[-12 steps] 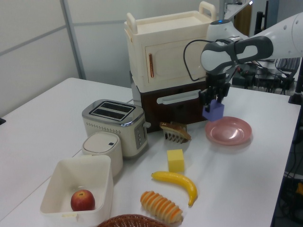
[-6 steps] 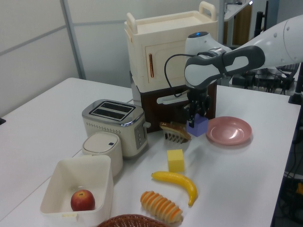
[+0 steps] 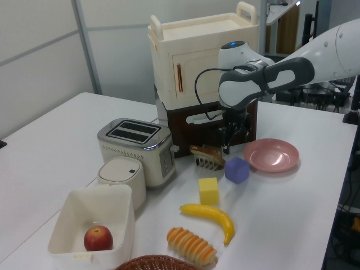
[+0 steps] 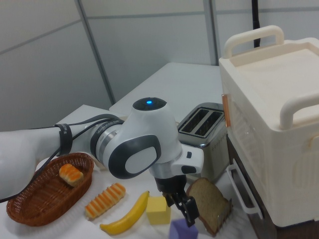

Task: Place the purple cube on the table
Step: 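Lower the cube onto the table and open the gripper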

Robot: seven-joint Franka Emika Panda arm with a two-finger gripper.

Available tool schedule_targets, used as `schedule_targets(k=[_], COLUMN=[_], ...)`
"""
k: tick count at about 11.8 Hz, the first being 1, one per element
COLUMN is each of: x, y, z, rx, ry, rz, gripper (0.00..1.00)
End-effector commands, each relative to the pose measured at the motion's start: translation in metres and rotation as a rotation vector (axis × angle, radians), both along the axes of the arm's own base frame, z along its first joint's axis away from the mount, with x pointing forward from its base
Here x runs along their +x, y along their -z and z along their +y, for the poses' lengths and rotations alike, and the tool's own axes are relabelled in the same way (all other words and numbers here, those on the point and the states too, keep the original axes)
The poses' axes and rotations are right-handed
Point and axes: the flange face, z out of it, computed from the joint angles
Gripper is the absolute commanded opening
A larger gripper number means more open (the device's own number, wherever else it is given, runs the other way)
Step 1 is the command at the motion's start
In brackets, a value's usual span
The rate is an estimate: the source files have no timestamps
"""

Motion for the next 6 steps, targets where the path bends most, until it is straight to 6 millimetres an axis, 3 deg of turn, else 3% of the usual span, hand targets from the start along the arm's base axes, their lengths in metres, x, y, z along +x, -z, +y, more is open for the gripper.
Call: schedule_targets(k=[1,3,4,6], x=[-0.002,0.003,0.005,-0.005], y=[-0.005,-0.018,-0.041,-0.115], z=[0.010,0.010,0.009,0.012], rx=[-0.018,-0.023,-0.035,-0.047], ry=[-0.003,-0.008,-0.018,-0.003], rz=[0.010,-0.012,-0.051,-0.127], gripper=[1.00,1.00,1.00,1.00])
